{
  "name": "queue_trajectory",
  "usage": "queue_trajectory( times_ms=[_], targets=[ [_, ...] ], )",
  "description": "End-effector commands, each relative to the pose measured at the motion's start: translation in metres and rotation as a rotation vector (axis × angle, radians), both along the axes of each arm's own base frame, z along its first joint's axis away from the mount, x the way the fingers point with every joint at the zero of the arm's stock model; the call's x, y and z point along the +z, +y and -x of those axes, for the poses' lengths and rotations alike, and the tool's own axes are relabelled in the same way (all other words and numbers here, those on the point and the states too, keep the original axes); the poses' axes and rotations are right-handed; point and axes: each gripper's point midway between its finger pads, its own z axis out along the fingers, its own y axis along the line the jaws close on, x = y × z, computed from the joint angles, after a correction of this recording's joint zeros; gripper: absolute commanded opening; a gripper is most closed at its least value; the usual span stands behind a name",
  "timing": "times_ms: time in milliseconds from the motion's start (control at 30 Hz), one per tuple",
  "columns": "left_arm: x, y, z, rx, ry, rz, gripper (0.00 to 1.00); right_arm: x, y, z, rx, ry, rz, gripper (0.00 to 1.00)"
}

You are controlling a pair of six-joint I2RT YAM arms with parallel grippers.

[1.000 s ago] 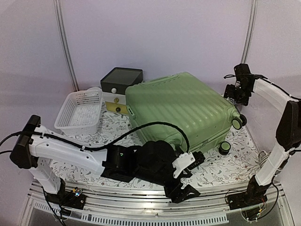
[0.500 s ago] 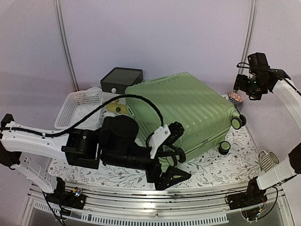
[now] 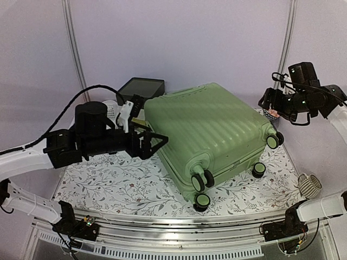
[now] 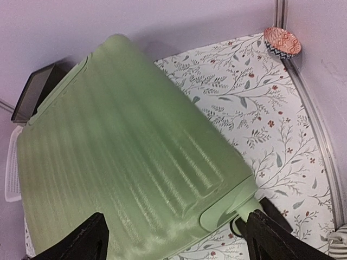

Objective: Open, take out, and arrange the luggage
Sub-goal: Rotate the luggage at the center of the board.

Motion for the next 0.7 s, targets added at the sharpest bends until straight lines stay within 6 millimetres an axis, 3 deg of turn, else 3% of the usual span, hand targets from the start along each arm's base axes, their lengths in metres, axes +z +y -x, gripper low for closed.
queue_trajectory(
  times_ms=[0, 167, 667],
  targets=[
    [-0.002, 0.043, -0.045, 0.159, 0.000, -0.018, 0.98, -0.019, 0.013, 0.030, 0.022, 0.082, -0.043, 0.90],
    [-0.001, 0.069, -0.088, 0.231, 0.003, 0.008, 0.98, -0.041, 0.015, 0.054, 0.020, 0.146, -0.117, 0.91],
    [-0.007, 0.110, -0.174, 0.341, 0.005, 0.014, 0.98, -0.073, 0.041, 0.094, 0.171, 0.233, -0.283, 0.93]
  ],
)
